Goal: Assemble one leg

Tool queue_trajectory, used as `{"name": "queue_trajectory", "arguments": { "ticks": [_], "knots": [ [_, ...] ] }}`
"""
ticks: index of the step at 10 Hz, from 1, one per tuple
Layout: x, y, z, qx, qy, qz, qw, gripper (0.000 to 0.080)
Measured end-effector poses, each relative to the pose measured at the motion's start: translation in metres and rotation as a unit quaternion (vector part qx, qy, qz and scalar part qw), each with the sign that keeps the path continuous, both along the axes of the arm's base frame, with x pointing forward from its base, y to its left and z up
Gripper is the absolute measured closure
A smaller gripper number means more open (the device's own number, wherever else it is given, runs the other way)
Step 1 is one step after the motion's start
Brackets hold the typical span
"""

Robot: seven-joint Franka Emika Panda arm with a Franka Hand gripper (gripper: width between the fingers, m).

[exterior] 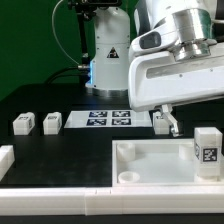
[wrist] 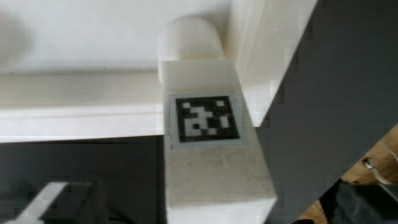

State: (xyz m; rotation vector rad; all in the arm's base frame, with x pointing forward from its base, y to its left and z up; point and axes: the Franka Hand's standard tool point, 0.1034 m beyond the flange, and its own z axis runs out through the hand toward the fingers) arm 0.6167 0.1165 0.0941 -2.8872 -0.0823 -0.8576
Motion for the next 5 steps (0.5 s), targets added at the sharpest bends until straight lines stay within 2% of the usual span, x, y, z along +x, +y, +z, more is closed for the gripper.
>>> {"name": "queue_trajectory", "arguments": {
  "ticks": [2, 4, 5],
  "knots": [
    [0.001, 0.000, 0.000, 0.000, 0.004, 0.000, 1.000, 0.0150],
    [0.017, -0.002, 0.013, 0.011, 0.052, -0.017, 0.998, 0.0150],
    [0.021, -0.001, 0.012, 0.015, 0.078, -0.019, 0.997, 0.0150]
  ]
}}
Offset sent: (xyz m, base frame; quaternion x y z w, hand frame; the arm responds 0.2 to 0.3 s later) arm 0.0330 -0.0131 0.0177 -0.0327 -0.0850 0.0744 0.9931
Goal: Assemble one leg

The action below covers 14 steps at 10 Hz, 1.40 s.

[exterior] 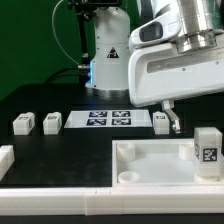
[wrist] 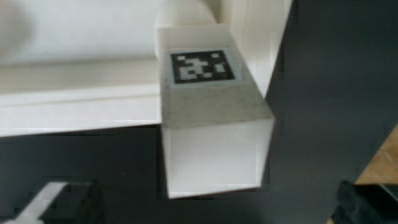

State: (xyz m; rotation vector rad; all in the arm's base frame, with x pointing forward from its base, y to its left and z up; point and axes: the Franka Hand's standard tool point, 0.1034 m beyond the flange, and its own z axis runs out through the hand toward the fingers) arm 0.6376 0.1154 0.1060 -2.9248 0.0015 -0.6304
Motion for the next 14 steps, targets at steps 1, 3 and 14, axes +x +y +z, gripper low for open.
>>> {"name": "queue_trajectory", "arguments": {
  "ticks": [1, 3, 14],
  "knots": [
    [0.004, -0.001, -0.006, 0.003, 0.002, -0.006, 1.000, 0.0150],
    [0.001, 0.002, -0.012, 0.007, 0.112, 0.008, 0.994, 0.0150],
    [0.003, -0.004, -0.029, 0.063, 0.268, -0.243, 0.930, 0.0501]
  ]
}}
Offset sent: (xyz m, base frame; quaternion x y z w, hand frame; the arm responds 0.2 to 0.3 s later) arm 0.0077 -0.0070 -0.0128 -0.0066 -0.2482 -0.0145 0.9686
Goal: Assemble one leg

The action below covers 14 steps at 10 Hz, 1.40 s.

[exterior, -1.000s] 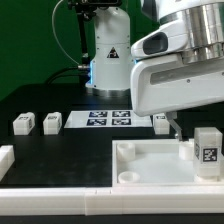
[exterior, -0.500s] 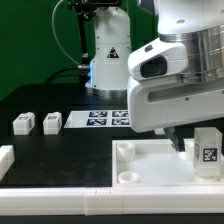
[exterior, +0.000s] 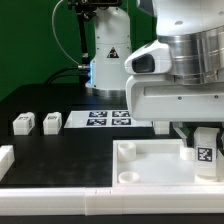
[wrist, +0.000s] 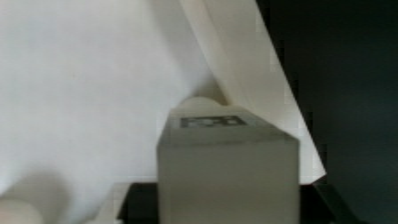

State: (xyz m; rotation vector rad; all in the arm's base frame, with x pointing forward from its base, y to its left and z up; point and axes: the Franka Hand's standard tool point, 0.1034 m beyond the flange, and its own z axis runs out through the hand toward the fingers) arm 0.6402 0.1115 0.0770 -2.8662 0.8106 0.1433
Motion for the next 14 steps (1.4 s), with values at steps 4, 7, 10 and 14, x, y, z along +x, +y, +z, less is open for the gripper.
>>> {"name": "queue_trajectory", "arguments": {
  "ticks": [4, 7, 10, 14],
  "knots": [
    [-0.002, 0.000, -0.002, 0.009, 0.030, -0.387, 0.921, 0.0501],
    [-0.002, 0.002, -0.002, 0.009, 0.035, -0.411, 0.911, 0.0501],
    [0.002, 0.011, 0.000, -0.002, -0.019, -0.228, 0.973, 0.0183],
    [0.001, 0.011, -0.001, -0.014, -0.060, 0.013, 0.998, 0.0151]
  ]
}}
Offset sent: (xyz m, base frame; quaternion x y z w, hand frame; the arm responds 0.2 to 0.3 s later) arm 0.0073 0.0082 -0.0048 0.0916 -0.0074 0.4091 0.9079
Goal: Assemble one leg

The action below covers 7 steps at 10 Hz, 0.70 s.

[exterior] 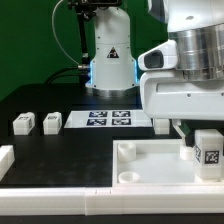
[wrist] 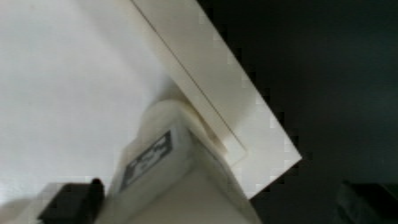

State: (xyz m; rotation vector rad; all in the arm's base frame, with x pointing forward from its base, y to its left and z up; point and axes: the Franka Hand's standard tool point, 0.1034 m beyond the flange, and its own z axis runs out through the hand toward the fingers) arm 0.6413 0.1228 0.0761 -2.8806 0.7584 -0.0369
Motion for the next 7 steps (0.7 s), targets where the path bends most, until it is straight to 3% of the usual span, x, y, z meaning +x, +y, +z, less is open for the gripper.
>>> {"name": "queue_trajectory", "arguments": {
  "ticks": [1, 3, 6, 7],
  "knots": [
    [-0.001, -0.010, -0.001, -0.027, -0.010, 0.114, 0.993, 0.0150],
    [0.002, -0.022, 0.000, -0.051, -0.031, 0.277, 0.959, 0.0150],
    [0.002, -0.017, -0.001, -0.055, -0.034, 0.291, 0.955, 0.0179],
    [0.002, -0.016, -0.001, -0.053, -0.031, 0.267, 0.962, 0.0359]
  ]
}}
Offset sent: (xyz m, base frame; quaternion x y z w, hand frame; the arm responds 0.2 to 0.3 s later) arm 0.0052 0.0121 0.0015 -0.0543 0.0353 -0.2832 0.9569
